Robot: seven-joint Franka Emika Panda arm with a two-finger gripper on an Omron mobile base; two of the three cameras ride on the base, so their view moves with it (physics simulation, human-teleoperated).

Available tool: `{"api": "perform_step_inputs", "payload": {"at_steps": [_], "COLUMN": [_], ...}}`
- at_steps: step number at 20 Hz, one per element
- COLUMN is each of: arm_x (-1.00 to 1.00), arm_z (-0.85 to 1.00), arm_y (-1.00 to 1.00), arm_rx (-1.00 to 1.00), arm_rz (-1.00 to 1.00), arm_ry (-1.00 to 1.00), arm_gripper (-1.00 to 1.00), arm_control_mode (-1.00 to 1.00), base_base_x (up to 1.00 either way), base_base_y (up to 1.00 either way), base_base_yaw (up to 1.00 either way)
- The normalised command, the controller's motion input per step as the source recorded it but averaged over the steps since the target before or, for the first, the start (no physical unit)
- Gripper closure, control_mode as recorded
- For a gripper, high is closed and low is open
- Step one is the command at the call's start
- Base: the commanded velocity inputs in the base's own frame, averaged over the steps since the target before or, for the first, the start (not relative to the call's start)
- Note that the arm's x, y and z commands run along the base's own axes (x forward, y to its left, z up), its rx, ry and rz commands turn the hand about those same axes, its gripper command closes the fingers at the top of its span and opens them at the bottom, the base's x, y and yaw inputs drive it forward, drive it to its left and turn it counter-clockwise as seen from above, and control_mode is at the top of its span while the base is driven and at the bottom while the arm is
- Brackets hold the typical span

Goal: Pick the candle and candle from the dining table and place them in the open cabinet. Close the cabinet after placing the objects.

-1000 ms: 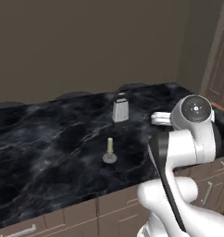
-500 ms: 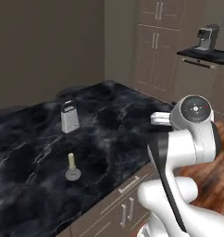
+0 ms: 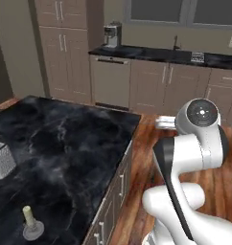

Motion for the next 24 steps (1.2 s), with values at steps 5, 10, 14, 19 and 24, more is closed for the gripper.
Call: {"api": "perform_step_inputs", "payload": {"at_steps": [5, 10, 14, 19, 24], "arm_x": [0.00, 0.00, 0.00, 0.00, 0.00], "arm_z": [0.00, 0.00, 0.00, 0.00, 0.00], "arm_y": [0.00, 0.00, 0.00, 0.00, 0.00], "arm_rx": [0.00, 0.00, 0.00, 0.00, 0.00], "arm_rz": [0.00, 0.00, 0.00, 0.00, 0.00], "arm_ry": [0.00, 0.00, 0.00, 0.00, 0.00], "arm_gripper": [1.00, 1.00, 1.00, 1.00, 1.00], "arm_control_mode": [1.00, 1.00, 1.00, 1.00, 1.00], "base_base_x": [-0.04, -0.02, 0.00, 0.01, 0.06], "base_base_y": [0.00, 0.00, 0.00, 0.00, 0.01], "base_base_yaw": [-0.84, -0.87, -0.88, -0.86, -0.84]}}
